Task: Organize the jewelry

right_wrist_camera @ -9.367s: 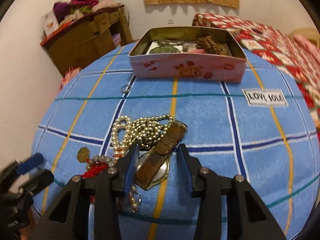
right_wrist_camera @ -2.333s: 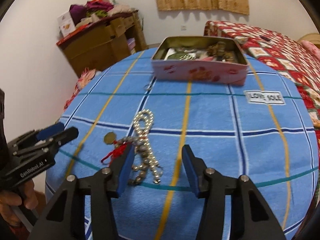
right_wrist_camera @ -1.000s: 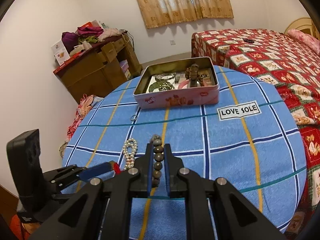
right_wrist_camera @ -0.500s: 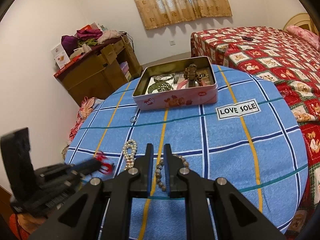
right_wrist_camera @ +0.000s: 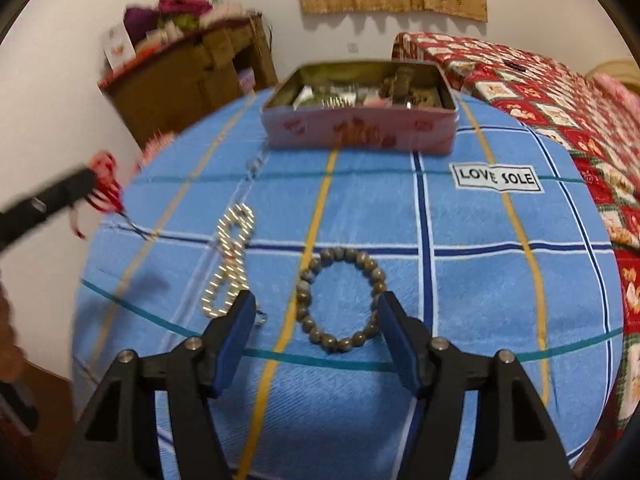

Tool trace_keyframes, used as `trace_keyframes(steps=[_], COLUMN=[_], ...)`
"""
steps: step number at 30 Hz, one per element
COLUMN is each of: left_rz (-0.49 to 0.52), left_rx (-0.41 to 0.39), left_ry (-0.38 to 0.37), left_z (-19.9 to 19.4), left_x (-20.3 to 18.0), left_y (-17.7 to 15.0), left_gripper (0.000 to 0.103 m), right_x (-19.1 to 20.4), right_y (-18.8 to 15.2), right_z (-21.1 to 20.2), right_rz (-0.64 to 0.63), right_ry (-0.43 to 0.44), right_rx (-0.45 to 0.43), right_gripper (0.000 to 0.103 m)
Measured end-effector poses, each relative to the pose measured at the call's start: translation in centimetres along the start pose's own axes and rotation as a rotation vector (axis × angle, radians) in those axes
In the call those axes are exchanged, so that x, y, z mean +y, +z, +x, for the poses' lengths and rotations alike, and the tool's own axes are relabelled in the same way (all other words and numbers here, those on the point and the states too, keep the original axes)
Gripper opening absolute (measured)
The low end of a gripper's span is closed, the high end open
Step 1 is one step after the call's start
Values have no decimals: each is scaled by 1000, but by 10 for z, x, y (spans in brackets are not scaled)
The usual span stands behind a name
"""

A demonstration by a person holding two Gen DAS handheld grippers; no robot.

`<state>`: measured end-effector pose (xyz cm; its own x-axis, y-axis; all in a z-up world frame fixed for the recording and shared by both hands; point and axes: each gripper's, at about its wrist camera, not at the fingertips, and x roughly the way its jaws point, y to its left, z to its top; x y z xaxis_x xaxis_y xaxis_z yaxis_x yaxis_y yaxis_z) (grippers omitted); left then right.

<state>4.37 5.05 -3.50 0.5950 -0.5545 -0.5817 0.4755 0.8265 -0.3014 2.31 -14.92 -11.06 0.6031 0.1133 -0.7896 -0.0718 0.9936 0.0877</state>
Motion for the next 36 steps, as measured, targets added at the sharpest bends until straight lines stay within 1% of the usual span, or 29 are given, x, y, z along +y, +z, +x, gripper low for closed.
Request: trace_keyframes(steps=[2, 5, 8, 9, 10, 11, 12, 13, 17, 20, 26, 28, 31, 34, 36], left_rz=[0, -4, -3, -8, -12, -15, -16, -18, -21, -19, -20, -22, -18, -6, 1], left_rx=[1, 4, 14, 17, 20, 22, 24, 26, 30, 34, 35, 36, 39, 32, 19], left_ry=[0, -2, -2, -2, -4, -6, -6, -6, -12, -17, -32, -39, -51, -60, -68], left_z=[0, 0, 3, 3, 4, 5, 5, 6, 8, 10, 16, 20, 27, 34, 38], left_x=[1, 0, 1, 1, 2, 3, 4, 5, 5, 5, 2, 1, -1, -5, -7], left_y=[0, -1, -2, -3, -3, -4, -3, -3, -3, -3, 0, 0, 2, 11, 19], left_gripper=[7, 7, 7, 7, 7, 7, 7, 7, 7, 7, 7, 7, 7, 7, 7], right_x=[1, 5, -1, -1, -1, -1, -3, -4, -13, -18, -21, -25, -33, -40, -44], right_y=[0, -1, -1, 0, 0, 2, 3, 3, 5, 10, 30, 35, 40, 45, 52], right_z=[6, 8, 8, 8, 7, 8, 8, 8, 5, -6, -38, -40, -37, -37, -39], right_rz=[-26, -81, -61, -60, -60, -61, -56, -54, -4, 53, 100, 123, 159, 183, 190], right_ry=[-28, -73, -69, -74, -87, -94, -81, -84, -40, 23, 55, 66, 57, 62, 59], right_rx=[23, 27, 24, 23, 20, 15, 20, 24, 11, -32, -155, -168, -176, -186, -212], right_gripper=[65, 65, 65, 63, 50, 42, 25, 21, 20, 19, 19, 19, 19, 19, 19])
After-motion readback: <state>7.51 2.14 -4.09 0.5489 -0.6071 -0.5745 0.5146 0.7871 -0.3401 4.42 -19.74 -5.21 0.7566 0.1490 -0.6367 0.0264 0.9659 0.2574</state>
